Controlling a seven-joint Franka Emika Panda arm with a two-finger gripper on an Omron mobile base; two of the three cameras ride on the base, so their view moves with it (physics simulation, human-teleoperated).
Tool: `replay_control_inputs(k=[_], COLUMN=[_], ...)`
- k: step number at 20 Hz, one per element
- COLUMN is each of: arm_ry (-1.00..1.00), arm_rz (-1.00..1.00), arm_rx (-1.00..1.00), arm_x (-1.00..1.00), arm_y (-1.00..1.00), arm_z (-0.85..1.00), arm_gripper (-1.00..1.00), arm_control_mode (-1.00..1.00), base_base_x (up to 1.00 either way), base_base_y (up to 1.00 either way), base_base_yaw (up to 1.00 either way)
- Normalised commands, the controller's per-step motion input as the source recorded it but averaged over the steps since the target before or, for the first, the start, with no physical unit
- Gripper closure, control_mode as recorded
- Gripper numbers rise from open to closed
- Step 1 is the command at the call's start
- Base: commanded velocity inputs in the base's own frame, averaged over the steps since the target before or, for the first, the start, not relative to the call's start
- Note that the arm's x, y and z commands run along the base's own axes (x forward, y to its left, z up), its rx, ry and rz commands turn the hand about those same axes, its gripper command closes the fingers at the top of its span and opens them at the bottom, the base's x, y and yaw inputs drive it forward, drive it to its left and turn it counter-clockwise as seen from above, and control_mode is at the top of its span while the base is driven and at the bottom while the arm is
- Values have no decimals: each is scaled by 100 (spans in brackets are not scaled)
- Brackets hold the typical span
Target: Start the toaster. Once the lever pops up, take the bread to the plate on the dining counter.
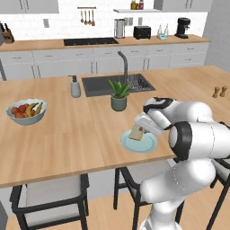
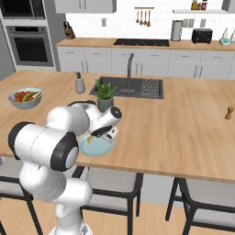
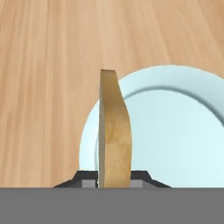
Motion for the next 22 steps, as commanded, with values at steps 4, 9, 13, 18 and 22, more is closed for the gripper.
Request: replay_control_inputs(k=[4, 9, 13, 18, 22], arm_ry=[3, 0, 0, 0, 0], arm_rz=[0, -1, -4, -6, -5], arm_rx=[0, 0, 0, 0, 0], arm_x=[0, -32, -28, -15, -1], arm_y=[0, 1, 7, 14, 11], arm_z=[-6, -18, 0, -1, -1], arm_gripper=[100, 100, 100, 100, -100], arm_control_mode=[-100, -100, -100, -100, -100], base_base_x=[0, 0, 0, 0, 0], base_base_y=[0, 0, 0, 0, 0], base_base_yaw=[0, 0, 0, 0, 0])
